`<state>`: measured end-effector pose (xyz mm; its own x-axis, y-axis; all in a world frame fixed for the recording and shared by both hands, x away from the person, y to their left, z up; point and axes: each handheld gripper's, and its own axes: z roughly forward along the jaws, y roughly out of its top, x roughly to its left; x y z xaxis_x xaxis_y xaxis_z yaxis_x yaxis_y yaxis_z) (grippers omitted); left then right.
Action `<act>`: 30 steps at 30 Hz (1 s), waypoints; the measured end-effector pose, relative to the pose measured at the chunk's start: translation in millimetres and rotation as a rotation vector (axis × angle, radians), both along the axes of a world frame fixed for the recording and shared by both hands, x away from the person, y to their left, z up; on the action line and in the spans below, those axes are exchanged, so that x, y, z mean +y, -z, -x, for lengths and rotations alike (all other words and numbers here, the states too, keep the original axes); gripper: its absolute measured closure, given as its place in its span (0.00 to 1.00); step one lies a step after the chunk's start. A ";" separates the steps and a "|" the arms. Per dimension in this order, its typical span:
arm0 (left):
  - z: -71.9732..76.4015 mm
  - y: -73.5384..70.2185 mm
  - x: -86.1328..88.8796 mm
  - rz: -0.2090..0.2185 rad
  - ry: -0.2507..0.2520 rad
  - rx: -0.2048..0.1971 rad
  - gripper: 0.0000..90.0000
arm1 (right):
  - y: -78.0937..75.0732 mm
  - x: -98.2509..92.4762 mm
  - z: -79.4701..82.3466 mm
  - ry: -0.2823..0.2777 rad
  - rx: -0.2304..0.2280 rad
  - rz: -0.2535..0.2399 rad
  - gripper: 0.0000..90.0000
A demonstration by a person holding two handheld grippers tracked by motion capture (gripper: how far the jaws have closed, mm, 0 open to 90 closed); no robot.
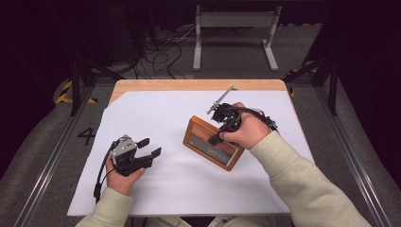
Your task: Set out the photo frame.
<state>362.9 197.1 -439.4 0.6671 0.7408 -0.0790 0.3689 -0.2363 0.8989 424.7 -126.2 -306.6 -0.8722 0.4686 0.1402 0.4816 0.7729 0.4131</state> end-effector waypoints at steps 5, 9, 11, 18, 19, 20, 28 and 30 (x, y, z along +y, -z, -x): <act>0.1 -0.1 0.2 -0.005 0.000 -0.002 0.43 | -8.8 -0.1 -3.8 -0.115 -0.028 0.042 0.82; 0.0 0.2 -0.1 -0.004 -0.001 0.002 0.43 | -14.2 -0.6 -7.9 -0.201 -0.025 0.055 0.82; 0.0 0.2 -0.2 -0.002 0.000 0.001 0.43 | -15.9 -0.2 -8.9 -0.248 -0.043 0.070 0.82; 0.8 0.3 -0.7 -0.005 -0.002 0.003 0.43 | -14.7 -0.9 -13.9 -0.388 -0.063 0.092 0.82; 0.8 0.3 -0.7 -0.005 -0.001 0.003 0.43 | -13.7 -1.5 -15.1 -0.398 -0.059 0.087 0.82; 0.9 0.3 -0.7 -0.006 -0.001 0.003 0.43 | -12.5 -2.1 -16.3 -0.411 -0.056 0.083 0.82; 0.5 0.7 -1.0 -0.007 0.000 0.004 0.43 | -0.1 -2.7 -24.5 -0.452 -0.030 0.079 0.82; 0.5 0.6 -0.9 -0.008 0.001 0.002 0.43 | 4.3 -1.8 -26.4 -0.461 -0.026 0.083 0.82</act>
<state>362.4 196.1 -440.0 0.6675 0.7408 -0.0744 0.3707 -0.2440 0.8961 451.0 -128.0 -310.9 -0.9947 0.0402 0.0945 0.0709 0.9346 0.3485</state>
